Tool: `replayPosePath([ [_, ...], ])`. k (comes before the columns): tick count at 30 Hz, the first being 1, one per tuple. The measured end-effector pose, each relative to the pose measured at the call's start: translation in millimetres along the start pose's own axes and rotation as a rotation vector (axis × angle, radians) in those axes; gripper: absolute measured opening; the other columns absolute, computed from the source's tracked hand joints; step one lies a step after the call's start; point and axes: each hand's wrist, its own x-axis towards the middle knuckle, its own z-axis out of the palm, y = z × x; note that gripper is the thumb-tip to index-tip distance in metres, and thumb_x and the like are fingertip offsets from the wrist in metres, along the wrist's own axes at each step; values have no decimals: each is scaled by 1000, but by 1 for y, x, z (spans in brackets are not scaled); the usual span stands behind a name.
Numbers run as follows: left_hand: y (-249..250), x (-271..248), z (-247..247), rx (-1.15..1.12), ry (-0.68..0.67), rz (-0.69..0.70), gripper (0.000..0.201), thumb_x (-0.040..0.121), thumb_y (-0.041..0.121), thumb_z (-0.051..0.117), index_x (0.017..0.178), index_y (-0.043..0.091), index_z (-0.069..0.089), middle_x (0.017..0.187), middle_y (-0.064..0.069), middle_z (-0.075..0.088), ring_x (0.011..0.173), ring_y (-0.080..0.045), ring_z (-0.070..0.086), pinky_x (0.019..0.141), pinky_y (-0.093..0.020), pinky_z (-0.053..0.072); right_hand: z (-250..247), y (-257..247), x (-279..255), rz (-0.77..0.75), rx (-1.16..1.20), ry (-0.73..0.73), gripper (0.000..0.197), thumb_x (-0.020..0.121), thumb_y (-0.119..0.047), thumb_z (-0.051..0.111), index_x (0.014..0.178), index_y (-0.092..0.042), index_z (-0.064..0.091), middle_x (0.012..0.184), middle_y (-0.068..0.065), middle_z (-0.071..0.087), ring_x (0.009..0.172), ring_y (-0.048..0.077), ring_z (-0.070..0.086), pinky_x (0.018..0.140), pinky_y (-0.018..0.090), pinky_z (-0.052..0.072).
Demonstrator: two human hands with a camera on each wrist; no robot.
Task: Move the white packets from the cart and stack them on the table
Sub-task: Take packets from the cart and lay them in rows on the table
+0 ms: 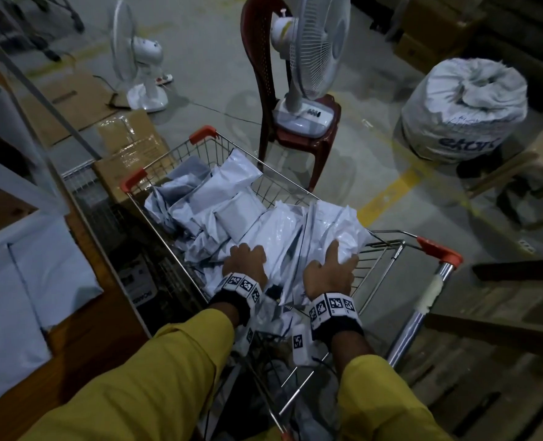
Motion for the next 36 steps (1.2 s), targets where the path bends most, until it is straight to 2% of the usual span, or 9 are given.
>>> replayPosePath([
  [2, 5, 2, 1, 25, 2, -9, 32, 83, 23, 61, 114, 18, 55, 125, -12, 46, 117, -34, 45, 96, -41, 45, 1, -1, -2, -20, -60, 9, 70, 92, -41, 51, 156, -35, 22, 165, 14, -1, 134, 46, 37, 112, 51, 36],
  [5, 12, 3, 10, 58, -28, -28, 64, 80, 46, 72, 126, 10, 46, 148, -16, 28, 129, -36, 36, 104, -44, 40, -1, 2, -3, -46, -177, 4, 84, 85, -54, 60, 157, -32, 21, 163, 19, 1, 133, 48, 38, 111, 52, 35],
  [8, 15, 5, 15, 84, -83, -28, 87, 72, 58, 80, 133, 10, 40, 161, -15, 9, 137, -34, 30, 106, -42, 38, -2, 1, -1, -40, -195, 1, 88, 81, -47, 64, 156, -33, 22, 164, 18, 2, 137, 46, 33, 114, 51, 30],
  [10, 12, 5, 17, 90, -101, -8, 95, 66, 58, 84, 135, 12, 37, 160, -15, 8, 136, -35, 31, 106, -42, 38, -3, -2, -1, -16, -182, -2, 85, 82, -42, 61, 157, -34, 21, 164, 16, 0, 141, 43, 27, 116, 51, 23],
  [16, 2, 2, 21, 139, -128, 98, 96, 82, 13, 72, 156, 35, 16, 147, -21, 19, 127, -41, 37, 97, -46, 42, -1, -6, -4, -10, -222, 26, 77, 87, -40, 51, 157, -34, 19, 164, 14, 0, 143, 40, 23, 117, 49, 18],
  [20, 3, -4, 14, 140, -126, 92, 93, 85, 22, 71, 158, 27, 13, 146, -21, 20, 128, -40, 34, 101, -44, 40, -3, -8, -9, -14, -241, 45, 74, 89, -38, 48, 157, -35, 20, 164, 15, 2, 142, 40, 22, 118, 50, 18],
  [25, -1, -18, 1, 74, -2, 83, 73, 99, 33, 53, 158, 14, 15, 153, -25, 16, 137, -42, 26, 112, -46, 32, -8, -16, -24, -58, -259, 83, 69, 93, -36, 47, 157, -34, 22, 164, 18, 2, 140, 41, 24, 116, 50, 20],
  [30, -25, -48, -15, -5, 152, 111, 67, 102, 37, 43, 157, 6, 22, 154, -31, 22, 138, -49, 29, 110, -53, 34, -13, -27, -51, -136, -257, 144, 65, 94, -34, 47, 155, -33, 26, 163, 20, 3, 135, 41, 28, 111, 50, 24],
  [36, -68, -104, -36, -85, 292, 49, 61, 103, 42, 39, 156, 13, 29, 150, -34, 27, 136, -52, 34, 111, -55, 36, -12, -34, -105, -245, -248, 201, 59, 95, -31, 48, 152, -38, 32, 164, 18, 2, 135, 42, 27, 110, 52, 24],
])
